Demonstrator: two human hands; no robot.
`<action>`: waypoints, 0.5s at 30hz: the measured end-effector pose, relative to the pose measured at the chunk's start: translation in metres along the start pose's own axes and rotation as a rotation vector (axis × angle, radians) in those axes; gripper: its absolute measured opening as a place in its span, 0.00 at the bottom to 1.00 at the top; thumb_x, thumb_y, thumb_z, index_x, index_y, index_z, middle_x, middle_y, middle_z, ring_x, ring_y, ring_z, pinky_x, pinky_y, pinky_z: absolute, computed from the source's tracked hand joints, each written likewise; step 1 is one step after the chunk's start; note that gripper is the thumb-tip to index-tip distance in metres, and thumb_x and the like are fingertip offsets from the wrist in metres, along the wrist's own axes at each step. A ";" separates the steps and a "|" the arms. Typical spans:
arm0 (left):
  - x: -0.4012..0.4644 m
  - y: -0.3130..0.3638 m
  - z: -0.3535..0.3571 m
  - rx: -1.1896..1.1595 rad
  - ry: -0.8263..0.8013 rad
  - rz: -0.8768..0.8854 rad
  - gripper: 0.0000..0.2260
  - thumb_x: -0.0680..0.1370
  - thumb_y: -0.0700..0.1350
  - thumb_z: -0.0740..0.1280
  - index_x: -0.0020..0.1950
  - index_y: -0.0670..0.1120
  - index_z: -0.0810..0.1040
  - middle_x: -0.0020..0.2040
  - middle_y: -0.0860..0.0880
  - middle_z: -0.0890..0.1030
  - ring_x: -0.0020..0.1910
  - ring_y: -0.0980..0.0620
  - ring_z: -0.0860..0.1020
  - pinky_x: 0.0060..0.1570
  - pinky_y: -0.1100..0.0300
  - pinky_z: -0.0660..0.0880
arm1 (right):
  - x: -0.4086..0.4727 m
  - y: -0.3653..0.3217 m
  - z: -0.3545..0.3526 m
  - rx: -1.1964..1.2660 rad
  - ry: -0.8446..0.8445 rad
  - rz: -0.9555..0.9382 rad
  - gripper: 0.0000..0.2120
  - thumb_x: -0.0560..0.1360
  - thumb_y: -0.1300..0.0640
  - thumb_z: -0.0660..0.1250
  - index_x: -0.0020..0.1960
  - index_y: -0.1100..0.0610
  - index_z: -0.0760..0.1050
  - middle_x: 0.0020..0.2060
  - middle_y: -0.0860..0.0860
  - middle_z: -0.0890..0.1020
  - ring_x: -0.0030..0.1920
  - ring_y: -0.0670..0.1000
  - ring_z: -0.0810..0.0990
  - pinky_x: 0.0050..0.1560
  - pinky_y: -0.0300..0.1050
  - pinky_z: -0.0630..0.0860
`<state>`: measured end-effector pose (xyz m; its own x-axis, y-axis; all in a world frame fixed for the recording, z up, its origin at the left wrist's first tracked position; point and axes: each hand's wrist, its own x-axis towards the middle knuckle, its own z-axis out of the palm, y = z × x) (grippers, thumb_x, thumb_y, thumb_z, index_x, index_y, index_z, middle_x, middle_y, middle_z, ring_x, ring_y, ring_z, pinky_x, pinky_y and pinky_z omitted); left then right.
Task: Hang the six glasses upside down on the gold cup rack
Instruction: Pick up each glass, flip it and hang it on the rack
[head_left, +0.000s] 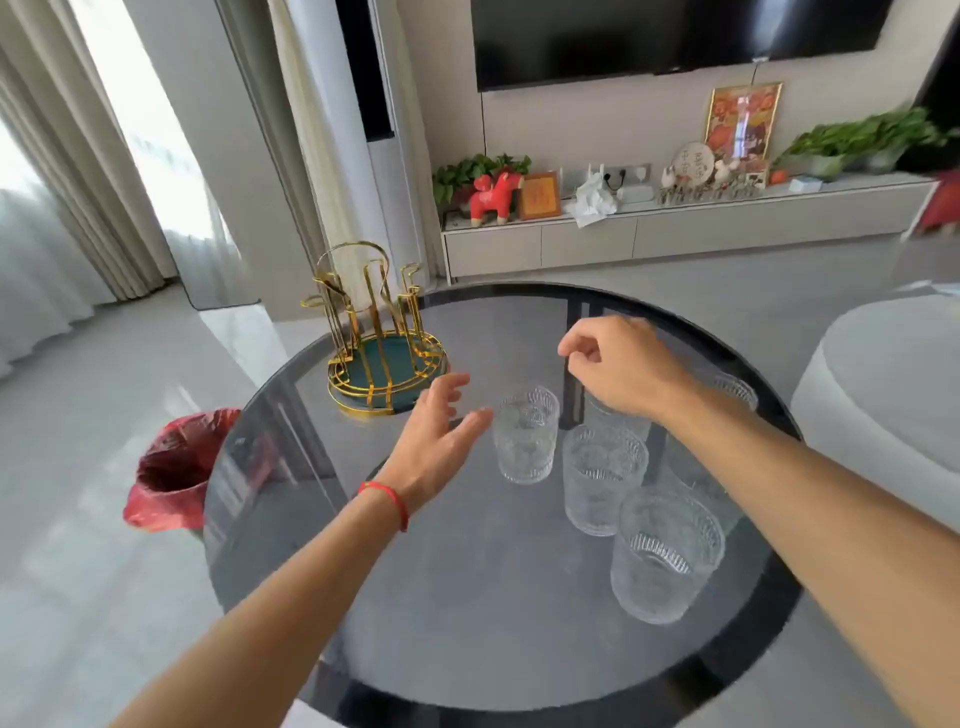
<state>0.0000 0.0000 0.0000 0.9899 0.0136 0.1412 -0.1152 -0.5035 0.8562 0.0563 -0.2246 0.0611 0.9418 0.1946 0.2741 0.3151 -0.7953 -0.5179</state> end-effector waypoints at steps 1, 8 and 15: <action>-0.011 0.001 0.000 0.063 0.043 0.040 0.22 0.78 0.52 0.67 0.71 0.49 0.68 0.66 0.46 0.72 0.63 0.49 0.74 0.63 0.50 0.75 | -0.011 0.001 -0.005 0.029 0.028 -0.010 0.08 0.77 0.57 0.66 0.50 0.50 0.84 0.42 0.45 0.85 0.46 0.52 0.83 0.53 0.52 0.81; -0.057 0.019 0.018 0.294 0.007 0.102 0.33 0.72 0.49 0.73 0.73 0.47 0.63 0.67 0.44 0.69 0.64 0.46 0.72 0.67 0.50 0.72 | -0.143 0.000 -0.029 -0.066 0.044 0.137 0.09 0.77 0.48 0.69 0.53 0.52 0.81 0.50 0.48 0.83 0.50 0.52 0.81 0.49 0.48 0.75; -0.075 0.028 0.040 0.358 0.023 0.220 0.26 0.72 0.45 0.73 0.67 0.48 0.66 0.64 0.45 0.72 0.62 0.44 0.74 0.63 0.49 0.76 | -0.195 0.010 -0.002 -0.335 0.117 0.161 0.35 0.71 0.30 0.68 0.66 0.52 0.68 0.62 0.53 0.74 0.58 0.58 0.78 0.46 0.49 0.75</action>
<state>-0.0737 -0.0500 -0.0063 0.9423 -0.1110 0.3159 -0.2839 -0.7650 0.5781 -0.1244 -0.2721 0.0044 0.9504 0.0010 0.3112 0.0906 -0.9575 -0.2737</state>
